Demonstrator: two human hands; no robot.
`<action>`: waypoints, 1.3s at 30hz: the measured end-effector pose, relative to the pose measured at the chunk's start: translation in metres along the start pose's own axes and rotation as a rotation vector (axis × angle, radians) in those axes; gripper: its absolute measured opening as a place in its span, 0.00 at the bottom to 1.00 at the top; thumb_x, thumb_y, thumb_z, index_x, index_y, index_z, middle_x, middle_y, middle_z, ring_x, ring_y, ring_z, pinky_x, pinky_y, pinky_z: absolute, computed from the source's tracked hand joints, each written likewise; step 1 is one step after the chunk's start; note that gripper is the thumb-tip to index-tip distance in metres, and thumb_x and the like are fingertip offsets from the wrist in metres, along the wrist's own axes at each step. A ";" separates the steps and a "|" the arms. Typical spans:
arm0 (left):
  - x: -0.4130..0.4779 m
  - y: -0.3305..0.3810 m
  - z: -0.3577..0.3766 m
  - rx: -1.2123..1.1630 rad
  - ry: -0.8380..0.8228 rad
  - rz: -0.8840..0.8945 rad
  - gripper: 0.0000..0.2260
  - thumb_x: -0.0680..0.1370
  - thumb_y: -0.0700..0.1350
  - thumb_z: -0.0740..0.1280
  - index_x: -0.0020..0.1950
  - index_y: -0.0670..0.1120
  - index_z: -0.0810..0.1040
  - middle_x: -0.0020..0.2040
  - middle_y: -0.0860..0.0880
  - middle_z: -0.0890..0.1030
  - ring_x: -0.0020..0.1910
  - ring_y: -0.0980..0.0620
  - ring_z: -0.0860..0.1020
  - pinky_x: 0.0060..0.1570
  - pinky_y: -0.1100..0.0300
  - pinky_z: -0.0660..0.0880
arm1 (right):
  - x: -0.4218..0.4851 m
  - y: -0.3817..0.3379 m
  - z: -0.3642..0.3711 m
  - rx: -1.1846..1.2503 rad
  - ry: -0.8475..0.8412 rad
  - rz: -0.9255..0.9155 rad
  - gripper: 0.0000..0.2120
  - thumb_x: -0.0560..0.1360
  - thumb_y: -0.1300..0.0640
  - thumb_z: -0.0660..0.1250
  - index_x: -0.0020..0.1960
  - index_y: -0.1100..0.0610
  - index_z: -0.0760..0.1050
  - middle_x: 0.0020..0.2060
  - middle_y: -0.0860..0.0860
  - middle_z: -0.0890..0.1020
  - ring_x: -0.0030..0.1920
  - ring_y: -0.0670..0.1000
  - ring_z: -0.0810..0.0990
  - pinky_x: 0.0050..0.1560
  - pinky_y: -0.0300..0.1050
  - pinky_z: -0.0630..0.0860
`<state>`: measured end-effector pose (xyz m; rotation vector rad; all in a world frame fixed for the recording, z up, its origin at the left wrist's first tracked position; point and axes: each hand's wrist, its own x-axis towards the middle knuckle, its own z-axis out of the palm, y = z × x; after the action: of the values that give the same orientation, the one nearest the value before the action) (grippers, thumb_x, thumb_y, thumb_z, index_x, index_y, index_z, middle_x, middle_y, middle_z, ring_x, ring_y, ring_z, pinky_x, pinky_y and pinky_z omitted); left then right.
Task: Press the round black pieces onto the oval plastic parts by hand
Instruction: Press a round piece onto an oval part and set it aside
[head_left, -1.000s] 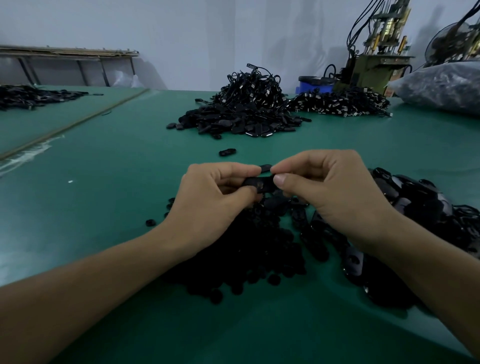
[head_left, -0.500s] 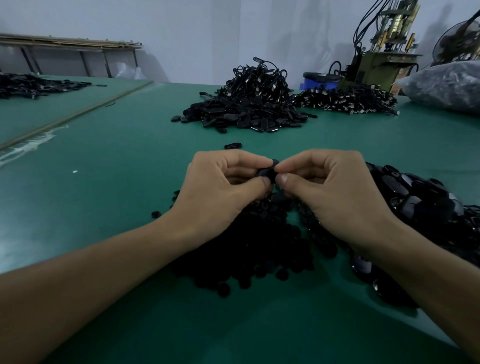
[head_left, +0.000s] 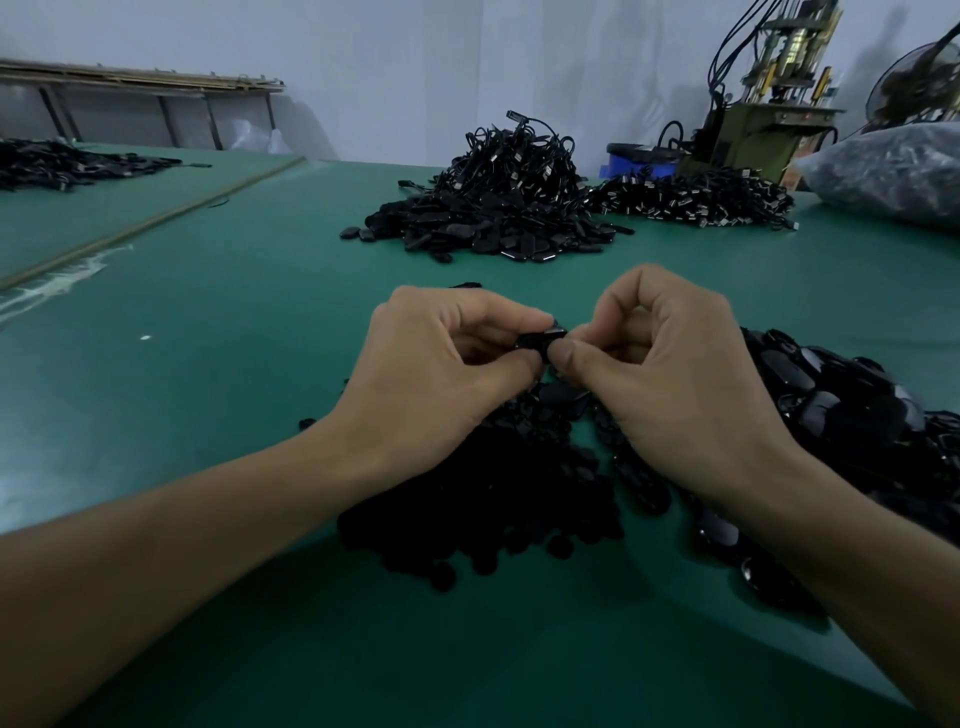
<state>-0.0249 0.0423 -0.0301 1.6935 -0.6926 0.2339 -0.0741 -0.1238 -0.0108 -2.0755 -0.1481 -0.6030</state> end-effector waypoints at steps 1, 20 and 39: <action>0.000 0.001 0.000 0.025 0.002 0.010 0.13 0.72 0.35 0.75 0.47 0.55 0.85 0.42 0.53 0.87 0.43 0.55 0.86 0.48 0.62 0.81 | 0.000 -0.001 0.000 -0.007 0.002 0.002 0.13 0.72 0.60 0.76 0.39 0.51 0.72 0.36 0.52 0.85 0.38 0.54 0.85 0.43 0.60 0.82; 0.000 0.004 -0.002 0.342 0.024 0.146 0.08 0.73 0.38 0.76 0.51 0.47 0.85 0.40 0.57 0.85 0.39 0.65 0.82 0.43 0.74 0.75 | -0.008 -0.005 0.006 -0.226 -0.015 -0.135 0.13 0.75 0.64 0.69 0.40 0.48 0.73 0.35 0.47 0.83 0.38 0.45 0.83 0.41 0.48 0.81; 0.004 0.005 -0.008 -0.091 -0.095 -0.117 0.12 0.73 0.33 0.74 0.49 0.47 0.79 0.38 0.52 0.86 0.34 0.59 0.82 0.39 0.68 0.78 | 0.006 0.011 -0.009 0.146 -0.237 0.012 0.05 0.76 0.61 0.72 0.48 0.52 0.81 0.37 0.49 0.87 0.37 0.47 0.85 0.39 0.33 0.77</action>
<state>-0.0232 0.0486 -0.0219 1.6591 -0.6624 0.0389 -0.0690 -0.1383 -0.0124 -1.9985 -0.3066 -0.3267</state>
